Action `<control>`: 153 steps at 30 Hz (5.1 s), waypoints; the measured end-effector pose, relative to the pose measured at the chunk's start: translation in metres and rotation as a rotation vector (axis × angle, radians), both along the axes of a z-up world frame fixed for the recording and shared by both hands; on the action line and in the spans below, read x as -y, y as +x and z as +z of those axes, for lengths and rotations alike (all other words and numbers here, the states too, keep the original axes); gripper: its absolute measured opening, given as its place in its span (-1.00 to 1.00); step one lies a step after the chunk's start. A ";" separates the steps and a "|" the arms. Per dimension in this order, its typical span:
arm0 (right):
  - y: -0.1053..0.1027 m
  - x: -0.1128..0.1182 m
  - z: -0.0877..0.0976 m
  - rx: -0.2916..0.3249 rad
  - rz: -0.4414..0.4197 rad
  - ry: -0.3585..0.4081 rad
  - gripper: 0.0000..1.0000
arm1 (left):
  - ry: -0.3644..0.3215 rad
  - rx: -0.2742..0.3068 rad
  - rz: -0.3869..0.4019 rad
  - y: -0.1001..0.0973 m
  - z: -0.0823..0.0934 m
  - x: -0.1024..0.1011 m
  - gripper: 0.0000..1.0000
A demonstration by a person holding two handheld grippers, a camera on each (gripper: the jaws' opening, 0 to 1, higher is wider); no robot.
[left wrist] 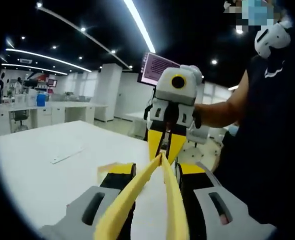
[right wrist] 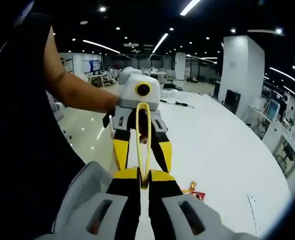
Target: Place the target food into the container with the food tongs after gripping and lifting it, then release it inside without dropping or visibly crushing the food.
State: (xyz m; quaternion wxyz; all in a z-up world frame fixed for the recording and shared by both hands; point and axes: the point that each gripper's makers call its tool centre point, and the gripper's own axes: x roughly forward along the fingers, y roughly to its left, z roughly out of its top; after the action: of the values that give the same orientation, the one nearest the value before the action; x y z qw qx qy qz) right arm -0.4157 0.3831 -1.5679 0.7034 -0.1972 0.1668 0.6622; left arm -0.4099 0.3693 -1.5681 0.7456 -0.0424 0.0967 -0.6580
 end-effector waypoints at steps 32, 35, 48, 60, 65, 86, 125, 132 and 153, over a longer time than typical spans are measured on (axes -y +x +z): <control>-0.011 0.005 0.013 -0.028 0.046 0.056 -0.79 | -0.074 -0.040 -0.058 -0.013 0.021 -0.001 -0.66; -0.010 0.007 0.016 -0.031 0.041 0.101 -0.76 | -0.073 -0.029 -0.059 -0.012 0.024 0.000 -0.65; -0.006 0.013 0.024 -0.003 0.009 0.131 -0.70 | -0.097 -0.021 -0.038 -0.004 0.028 0.002 -0.67; -0.015 0.009 0.017 -0.023 0.035 0.055 -0.92 | -0.116 -0.008 -0.070 -0.018 0.037 0.022 -0.65; -0.012 0.009 0.023 -0.031 0.023 0.093 -0.78 | -0.149 -0.024 -0.051 -0.015 0.043 0.018 -0.66; -0.012 0.012 0.042 -0.096 -0.029 0.305 -0.74 | -0.212 0.000 -0.045 -0.020 0.074 0.014 -0.64; -0.012 0.008 0.062 -0.079 -0.035 0.342 -0.98 | -0.174 0.016 -0.080 -0.019 0.081 0.009 -0.70; -0.011 0.009 0.066 -0.088 -0.037 0.360 -0.98 | -0.212 0.022 -0.078 -0.018 0.088 0.007 -0.70; -0.011 0.012 0.066 -0.103 -0.049 0.355 -0.72 | -0.174 0.034 -0.090 -0.020 0.083 0.011 -0.65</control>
State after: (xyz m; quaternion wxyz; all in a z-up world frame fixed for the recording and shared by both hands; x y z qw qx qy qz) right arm -0.4262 0.3716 -1.5020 0.7336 -0.0316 0.0878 0.6732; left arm -0.4300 0.3587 -1.4850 0.7102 -0.0915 0.0282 -0.6974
